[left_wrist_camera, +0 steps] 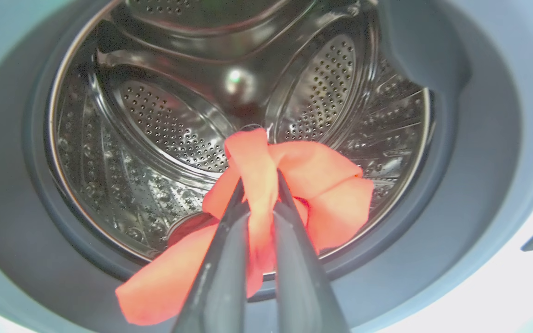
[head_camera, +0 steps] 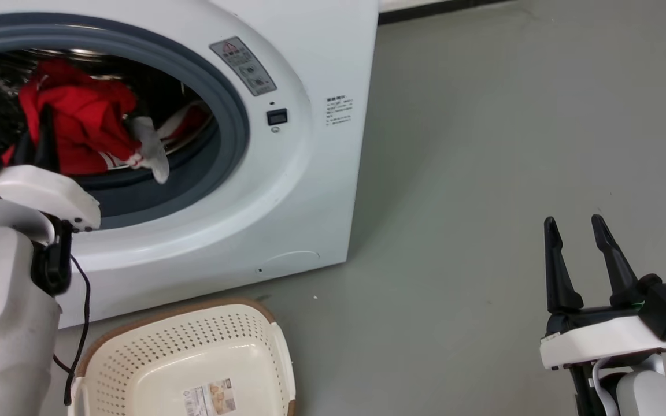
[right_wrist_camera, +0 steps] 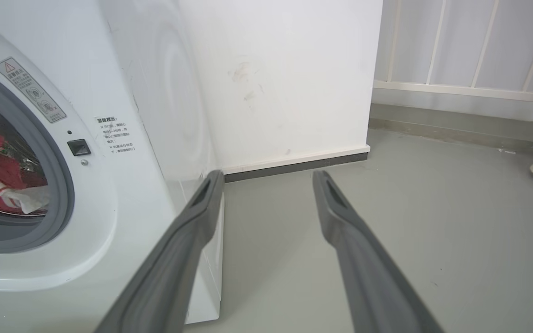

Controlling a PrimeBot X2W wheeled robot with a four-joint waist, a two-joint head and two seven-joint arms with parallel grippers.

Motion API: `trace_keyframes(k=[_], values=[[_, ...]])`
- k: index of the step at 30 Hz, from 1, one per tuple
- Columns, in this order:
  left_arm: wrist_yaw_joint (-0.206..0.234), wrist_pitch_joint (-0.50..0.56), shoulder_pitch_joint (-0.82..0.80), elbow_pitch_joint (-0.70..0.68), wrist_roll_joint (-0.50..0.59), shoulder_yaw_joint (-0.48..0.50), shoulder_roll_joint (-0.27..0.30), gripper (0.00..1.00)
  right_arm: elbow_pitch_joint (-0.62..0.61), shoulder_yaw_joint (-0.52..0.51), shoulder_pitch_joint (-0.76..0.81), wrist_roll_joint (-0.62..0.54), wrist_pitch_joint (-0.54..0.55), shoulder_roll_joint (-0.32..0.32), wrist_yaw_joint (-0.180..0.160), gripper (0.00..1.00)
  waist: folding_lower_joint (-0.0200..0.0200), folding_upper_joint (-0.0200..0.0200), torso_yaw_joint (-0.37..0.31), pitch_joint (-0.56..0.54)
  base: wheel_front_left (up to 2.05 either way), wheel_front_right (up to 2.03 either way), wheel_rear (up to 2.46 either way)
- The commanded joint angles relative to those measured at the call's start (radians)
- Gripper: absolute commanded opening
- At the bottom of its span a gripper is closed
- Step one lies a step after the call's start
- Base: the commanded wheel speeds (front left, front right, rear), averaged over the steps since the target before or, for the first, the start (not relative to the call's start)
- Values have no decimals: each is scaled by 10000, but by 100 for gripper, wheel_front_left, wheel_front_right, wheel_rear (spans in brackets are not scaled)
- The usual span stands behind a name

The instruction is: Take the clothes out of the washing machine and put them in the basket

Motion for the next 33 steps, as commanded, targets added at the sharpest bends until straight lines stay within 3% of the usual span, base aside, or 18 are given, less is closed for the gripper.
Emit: trace_keyframes(k=[1, 12, 20, 27, 33], values=[[5, -77, 294, -196, -20, 40, -56, 0, -66, -37, 125, -67, 61, 0, -3, 100, 3, 0, 277, -328, 0, 0, 0], [426, -166, 3120, -3075, -44, 273, -556, 0, -658, -340, 723, -248, 553, 3, -3, 100, 3, 0, 832, -1026, 0, 0, 0], [889, 297, 5581, -4855, -202, -125, -889, 0, -1030, -367, 968, -414, 887, 0, -3, 100, 3, 0, 1101, -1083, 0, 0, 0], [1068, 741, 7302, -4879, -510, -635, -1389, 0, -1287, -300, 1018, -421, 1029, 2, -3, 100, 3, 0, 1161, -948, 0, 0, 0], [1091, 697, 7431, -4087, -545, -896, -1710, 0, -1549, -232, 682, -345, 1064, 0, -3, 100, 3, 0, 1103, -205, 0, 0, 0]])
